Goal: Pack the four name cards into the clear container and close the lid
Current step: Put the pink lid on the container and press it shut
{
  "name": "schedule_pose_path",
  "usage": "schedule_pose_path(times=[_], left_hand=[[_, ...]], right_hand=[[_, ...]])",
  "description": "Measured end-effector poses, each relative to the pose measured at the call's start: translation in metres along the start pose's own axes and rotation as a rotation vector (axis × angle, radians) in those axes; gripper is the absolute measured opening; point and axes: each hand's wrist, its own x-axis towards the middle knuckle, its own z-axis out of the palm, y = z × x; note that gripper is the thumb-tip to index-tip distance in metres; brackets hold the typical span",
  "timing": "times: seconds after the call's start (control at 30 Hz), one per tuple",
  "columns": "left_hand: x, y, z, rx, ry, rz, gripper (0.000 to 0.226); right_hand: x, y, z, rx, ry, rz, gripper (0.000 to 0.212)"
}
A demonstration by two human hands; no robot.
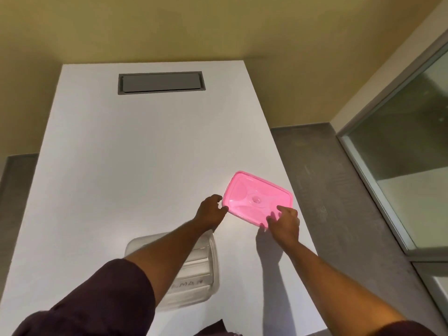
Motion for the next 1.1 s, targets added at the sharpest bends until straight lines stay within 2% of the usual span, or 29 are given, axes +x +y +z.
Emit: schedule_pose_path(times=[0.07,0.23,0.3,0.57,0.67,0.83,0.93,1.0,1.1], left_hand=[[0.009,0.008,0.009,0.012,-0.021,-0.008,0.054],[0.023,0.028,0.02,-0.015,-0.001,-0.003,0.037],[0.027,0.03,0.024,-0.027,-0.01,-0.014,0.042],[0.024,0.039,0.026,-0.116,0.078,-0.154,0.058],[0.014,0.039,0.014,-0.137,0.182,-0.175,0.056],[-0.009,0.034,-0.023,-0.365,0.421,-0.172,0.056],[-0.025,0.02,-0.052,-0.564,0.449,-0.228,0.07],[-0.037,0.004,-0.071,-0.742,0.44,-0.28,0.078],[-0.06,-0.011,-0.093,-0.916,0.47,-0.242,0.039]], right_hand=[[0.008,0.009,-0.006,-0.047,-0.029,0.062,0.062],[0.029,0.026,-0.016,-0.039,-0.09,0.098,0.071],[0.034,0.029,-0.016,-0.005,-0.103,0.103,0.072],[0.031,0.019,-0.024,0.233,-0.004,0.196,0.06],[0.023,0.005,-0.03,0.289,0.049,0.18,0.06],[0.004,-0.03,-0.026,0.596,0.074,0.207,0.058],[-0.017,-0.058,-0.028,0.868,-0.007,0.281,0.064],[-0.03,-0.071,-0.026,0.999,-0.053,0.288,0.059],[-0.049,-0.087,-0.018,1.035,-0.11,0.278,0.04]])
